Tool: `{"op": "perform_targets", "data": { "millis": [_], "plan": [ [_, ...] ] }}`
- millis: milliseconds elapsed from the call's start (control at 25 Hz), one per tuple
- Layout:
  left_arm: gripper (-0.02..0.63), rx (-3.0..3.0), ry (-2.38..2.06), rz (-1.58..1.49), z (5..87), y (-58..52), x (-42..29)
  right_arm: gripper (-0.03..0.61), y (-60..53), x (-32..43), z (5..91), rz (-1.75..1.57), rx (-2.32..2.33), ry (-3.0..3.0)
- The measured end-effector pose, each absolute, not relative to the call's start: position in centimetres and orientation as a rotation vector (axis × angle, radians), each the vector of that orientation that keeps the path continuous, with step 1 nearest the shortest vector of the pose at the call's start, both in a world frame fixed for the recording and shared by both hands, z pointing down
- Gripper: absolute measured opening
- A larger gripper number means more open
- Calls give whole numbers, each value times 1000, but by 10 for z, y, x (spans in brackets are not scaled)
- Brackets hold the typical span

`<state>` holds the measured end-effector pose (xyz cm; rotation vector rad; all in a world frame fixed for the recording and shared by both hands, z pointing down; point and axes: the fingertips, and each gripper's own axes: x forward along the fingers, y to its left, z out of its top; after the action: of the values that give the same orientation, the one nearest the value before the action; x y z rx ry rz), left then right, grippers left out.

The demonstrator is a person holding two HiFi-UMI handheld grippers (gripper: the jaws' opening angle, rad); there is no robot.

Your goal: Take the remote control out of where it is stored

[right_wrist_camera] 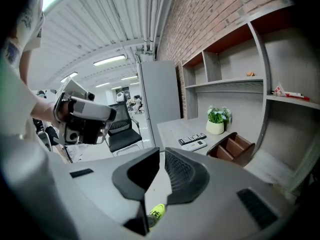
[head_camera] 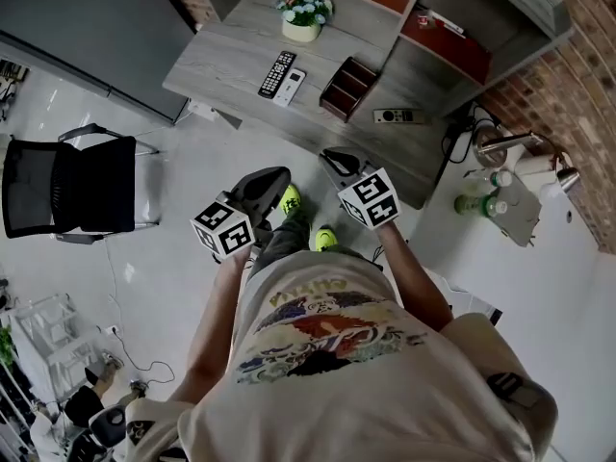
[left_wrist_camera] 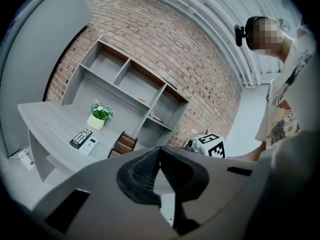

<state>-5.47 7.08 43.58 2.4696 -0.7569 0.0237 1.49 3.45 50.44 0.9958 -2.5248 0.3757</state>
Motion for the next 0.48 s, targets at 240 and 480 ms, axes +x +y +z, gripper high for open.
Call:
{"op": "perform_targets", "data": {
  "millis": [240, 480],
  "plan": [
    [6, 2481, -788, 29, 436, 127, -43, 36, 83, 26, 486, 412, 1015, -2608],
    [6, 2535, -784, 20, 424, 152, -31, 11, 112, 36, 451, 400, 1085, -2707]
  ]
}}
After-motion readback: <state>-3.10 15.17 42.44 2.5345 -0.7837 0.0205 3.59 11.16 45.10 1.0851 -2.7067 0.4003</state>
